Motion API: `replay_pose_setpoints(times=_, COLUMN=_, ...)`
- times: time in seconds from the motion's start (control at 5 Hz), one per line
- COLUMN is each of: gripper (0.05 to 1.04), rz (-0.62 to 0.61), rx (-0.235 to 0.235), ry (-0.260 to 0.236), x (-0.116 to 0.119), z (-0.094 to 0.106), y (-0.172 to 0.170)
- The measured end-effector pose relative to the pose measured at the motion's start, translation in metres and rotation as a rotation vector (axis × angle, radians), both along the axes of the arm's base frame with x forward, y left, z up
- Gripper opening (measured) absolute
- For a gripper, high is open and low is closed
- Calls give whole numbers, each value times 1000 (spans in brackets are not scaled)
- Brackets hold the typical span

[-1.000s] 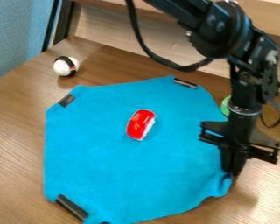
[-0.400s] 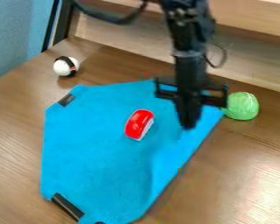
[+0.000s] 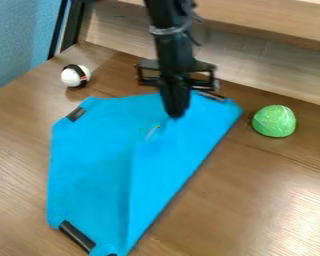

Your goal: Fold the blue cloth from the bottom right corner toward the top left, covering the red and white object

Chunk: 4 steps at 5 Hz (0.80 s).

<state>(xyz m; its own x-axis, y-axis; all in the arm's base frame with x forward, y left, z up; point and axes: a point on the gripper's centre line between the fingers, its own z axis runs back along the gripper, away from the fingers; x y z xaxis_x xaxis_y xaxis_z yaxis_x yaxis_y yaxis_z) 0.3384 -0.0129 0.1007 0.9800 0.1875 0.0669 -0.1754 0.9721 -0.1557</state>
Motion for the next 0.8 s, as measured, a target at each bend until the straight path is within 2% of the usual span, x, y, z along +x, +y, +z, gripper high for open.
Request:
replay_pose_setpoints(times=0.4, gripper=59, rz=53, rx=-11, ry=-14, x=3, z=10, y=42)
replay_pose_setpoints(times=0.8, gripper=59, rz=91, rx=26, ry=-43, x=7, z=19, y=84)
